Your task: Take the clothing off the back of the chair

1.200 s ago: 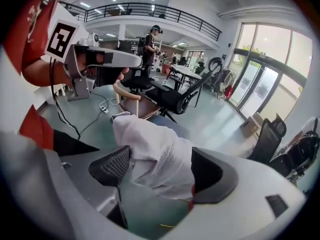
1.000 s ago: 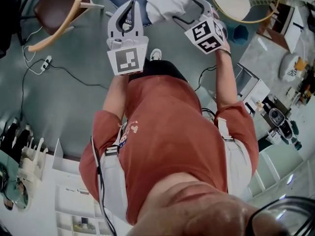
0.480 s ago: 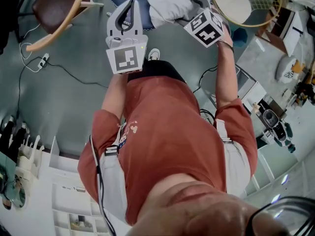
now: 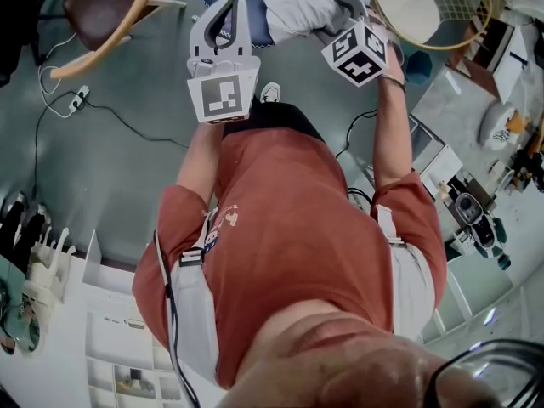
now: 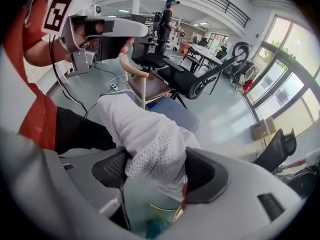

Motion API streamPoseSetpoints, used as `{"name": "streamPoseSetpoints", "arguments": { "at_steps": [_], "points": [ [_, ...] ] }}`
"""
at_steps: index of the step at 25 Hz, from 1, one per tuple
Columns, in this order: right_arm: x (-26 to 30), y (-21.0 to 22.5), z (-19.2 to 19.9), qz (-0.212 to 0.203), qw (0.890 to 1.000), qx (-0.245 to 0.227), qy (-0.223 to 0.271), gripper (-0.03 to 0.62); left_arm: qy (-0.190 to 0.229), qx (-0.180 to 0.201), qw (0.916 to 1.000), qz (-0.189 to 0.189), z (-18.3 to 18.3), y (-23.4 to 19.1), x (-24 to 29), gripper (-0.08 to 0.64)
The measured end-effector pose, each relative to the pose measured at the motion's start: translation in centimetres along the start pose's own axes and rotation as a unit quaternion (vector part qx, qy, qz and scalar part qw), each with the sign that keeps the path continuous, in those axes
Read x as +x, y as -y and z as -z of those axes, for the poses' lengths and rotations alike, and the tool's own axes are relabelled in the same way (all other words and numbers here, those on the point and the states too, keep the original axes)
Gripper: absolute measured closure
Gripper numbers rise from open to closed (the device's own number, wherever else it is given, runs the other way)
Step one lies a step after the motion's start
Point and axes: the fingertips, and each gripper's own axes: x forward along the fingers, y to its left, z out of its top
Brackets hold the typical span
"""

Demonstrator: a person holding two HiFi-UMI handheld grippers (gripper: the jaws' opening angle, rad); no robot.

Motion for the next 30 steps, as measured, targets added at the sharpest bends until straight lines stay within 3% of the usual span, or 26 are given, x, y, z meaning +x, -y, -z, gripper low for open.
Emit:
{"name": "streamPoseSetpoints", "arguments": {
  "at_steps": [7, 16, 18, 23, 27, 30],
  "points": [
    [-1.0, -0.5, -0.3, 0.036, 0.998, -0.056, 0.003, 0.328, 0.010, 0.009, 0.9999, 0.006, -1.2, 1.3, -0.9, 0.546],
    [-2.5, -1.1, -0.5, 0.111, 0.990, -0.078, 0.032, 0.392, 0.038, 0.013, 0.9992, -0.001, -2.6, 2.9, -3.3, 0.546],
    [-2.8, -1.2, -0.5, 0.131, 0.987, -0.079, 0.043, 0.412, 0.028, 0.020, 0.9994, -0.004, -2.5, 3.3, -3.9, 0.546],
    [-3.7, -1.8, 0.2, 0.178, 0.979, -0.035, 0.089, 0.508, 0.029, 0.024, 0.9992, -0.011, -2.8, 4.6, -5.5, 0.546],
    [-3.7, -1.8, 0.5, 0.198, 0.972, 0.028, 0.128, 0.514, 0.035, 0.028, 0.9989, -0.012, -3.2, 5.8, -6.5, 0.546],
    [-4.0, -1.8, 0.8, 0.195, 0.964, 0.076, 0.162, 0.518, 0.074, 0.031, 0.9967, -0.015, -4.2, 6.7, -7.1, 0.546]
  ]
}}
